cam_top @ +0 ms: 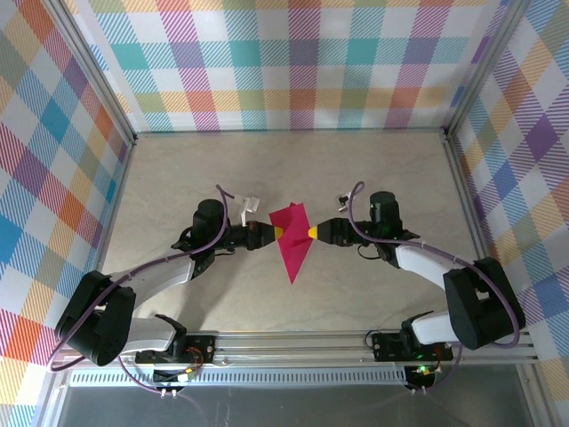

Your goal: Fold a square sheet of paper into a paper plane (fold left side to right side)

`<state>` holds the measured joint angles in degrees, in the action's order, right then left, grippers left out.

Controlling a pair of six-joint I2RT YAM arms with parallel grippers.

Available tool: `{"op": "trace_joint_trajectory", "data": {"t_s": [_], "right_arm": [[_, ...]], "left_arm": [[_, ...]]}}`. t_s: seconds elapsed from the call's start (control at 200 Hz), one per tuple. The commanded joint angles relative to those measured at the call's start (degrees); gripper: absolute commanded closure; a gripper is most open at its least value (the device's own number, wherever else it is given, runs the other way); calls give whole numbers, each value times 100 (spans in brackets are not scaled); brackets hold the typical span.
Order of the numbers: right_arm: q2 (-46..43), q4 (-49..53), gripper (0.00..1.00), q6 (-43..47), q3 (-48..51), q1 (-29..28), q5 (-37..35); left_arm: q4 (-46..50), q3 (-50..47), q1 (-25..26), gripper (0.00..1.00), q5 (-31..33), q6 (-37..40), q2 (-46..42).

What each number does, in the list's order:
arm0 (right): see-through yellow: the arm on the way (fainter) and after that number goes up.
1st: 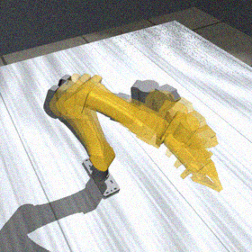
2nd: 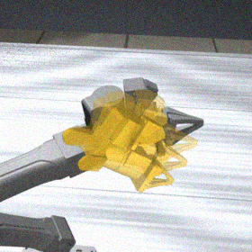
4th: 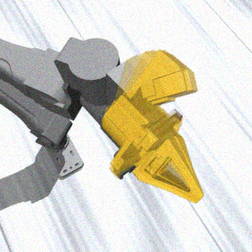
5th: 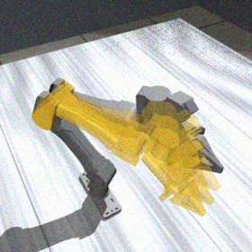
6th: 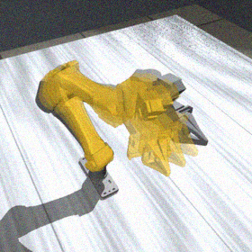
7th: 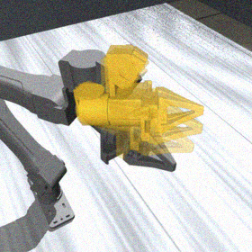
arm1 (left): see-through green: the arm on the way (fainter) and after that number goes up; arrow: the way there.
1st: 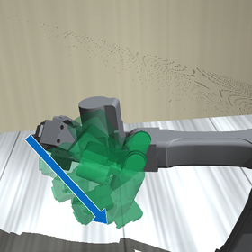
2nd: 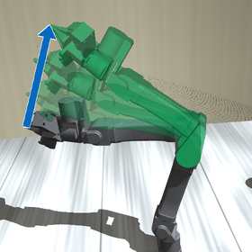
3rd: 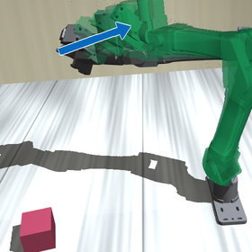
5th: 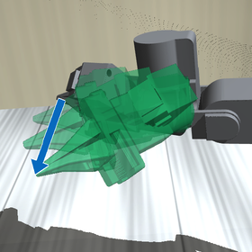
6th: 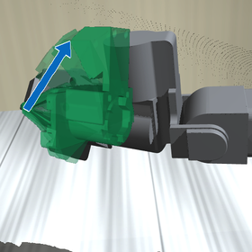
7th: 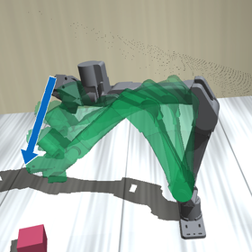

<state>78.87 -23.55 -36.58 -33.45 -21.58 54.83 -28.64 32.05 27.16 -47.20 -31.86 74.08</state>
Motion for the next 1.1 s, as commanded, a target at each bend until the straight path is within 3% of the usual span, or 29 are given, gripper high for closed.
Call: {"op": "trace_joint_trajectory", "data": {"t_s": [0.0, 0.205, 0.5, 0.9, 1.055, 1.09], "right_arm": [[151, -292, 24, 106, -291, -155, 582], [194, -121, 35, 204, -518, -206, 705], [93, 495, 60, 618, -835, -201, 480], [155, 882, 77, 840, -1101, -199, 193], [210, 977, 92, 862, -1091, -206, -41], [239, 1047, 96, 890, -1093, -201, -107]], "left_arm": [[-250, -15, -53, 100, -557, 77, 23], [25, -6, -53, 100, -601, 239, 40], [87, -15, -53, 100, -624, 303, 150], [120, -85, -57, 100, -632, 336, 169], [133, -133, -53, 100, -535, 364, 254], [132, -146, -53, 95, -494, 375, 302]]}}
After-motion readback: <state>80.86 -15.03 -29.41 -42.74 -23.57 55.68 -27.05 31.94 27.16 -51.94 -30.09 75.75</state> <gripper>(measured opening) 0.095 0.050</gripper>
